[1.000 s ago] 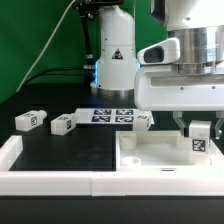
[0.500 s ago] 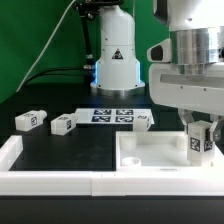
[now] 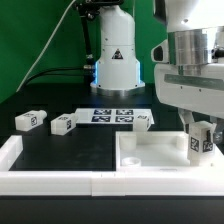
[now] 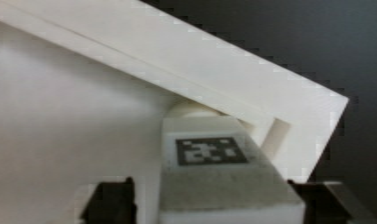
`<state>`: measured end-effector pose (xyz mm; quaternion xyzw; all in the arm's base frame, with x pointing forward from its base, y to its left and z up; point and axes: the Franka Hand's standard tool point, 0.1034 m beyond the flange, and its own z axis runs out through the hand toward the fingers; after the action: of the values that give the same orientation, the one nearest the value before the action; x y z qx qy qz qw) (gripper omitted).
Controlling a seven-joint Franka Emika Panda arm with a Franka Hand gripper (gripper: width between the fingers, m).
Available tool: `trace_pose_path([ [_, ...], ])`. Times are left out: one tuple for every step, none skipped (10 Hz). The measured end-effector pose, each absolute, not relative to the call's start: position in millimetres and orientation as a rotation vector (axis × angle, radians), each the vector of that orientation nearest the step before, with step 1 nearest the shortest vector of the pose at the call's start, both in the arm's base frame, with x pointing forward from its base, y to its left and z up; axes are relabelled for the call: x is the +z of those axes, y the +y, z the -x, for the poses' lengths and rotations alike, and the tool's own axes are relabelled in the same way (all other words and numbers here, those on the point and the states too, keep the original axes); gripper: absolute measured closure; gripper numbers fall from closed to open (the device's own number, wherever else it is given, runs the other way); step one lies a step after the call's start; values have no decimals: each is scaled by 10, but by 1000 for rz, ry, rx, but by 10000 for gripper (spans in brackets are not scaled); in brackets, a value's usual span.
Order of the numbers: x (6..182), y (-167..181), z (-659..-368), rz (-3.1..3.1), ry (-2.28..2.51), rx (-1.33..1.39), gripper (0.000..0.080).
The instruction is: Assemble one leg
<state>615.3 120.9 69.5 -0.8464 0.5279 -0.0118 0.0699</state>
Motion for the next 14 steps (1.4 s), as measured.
trace_pose_path([
  [693,1199,-6154,2669,1382,-53,299],
  [701,1202,-6162,2755,1211,-66,178],
  [714,1183,-6181,2850,974,-88,158],
  [724,1180,-6191,2914,780,-96,158],
  [728,1178,-6198,2966,586,-95,151],
  [728,1174,-6214,3017,356,-100,151],
  [728,1176,-6223,3043,181,-110,151],
  [729,1181,-6222,3060,7,-119,151],
  [731,1174,-6224,3070,-261,-130,151],
  [734,1170,-6226,3069,-348,-133,151],
  [737,1168,-6228,3067,-361,-134,162],
  [732,1167,-6226,3068,-355,-133,162],
  [731,1167,-6225,3068,-355,-133,348],
  [732,1167,-6226,3068,-355,-133,514],
])
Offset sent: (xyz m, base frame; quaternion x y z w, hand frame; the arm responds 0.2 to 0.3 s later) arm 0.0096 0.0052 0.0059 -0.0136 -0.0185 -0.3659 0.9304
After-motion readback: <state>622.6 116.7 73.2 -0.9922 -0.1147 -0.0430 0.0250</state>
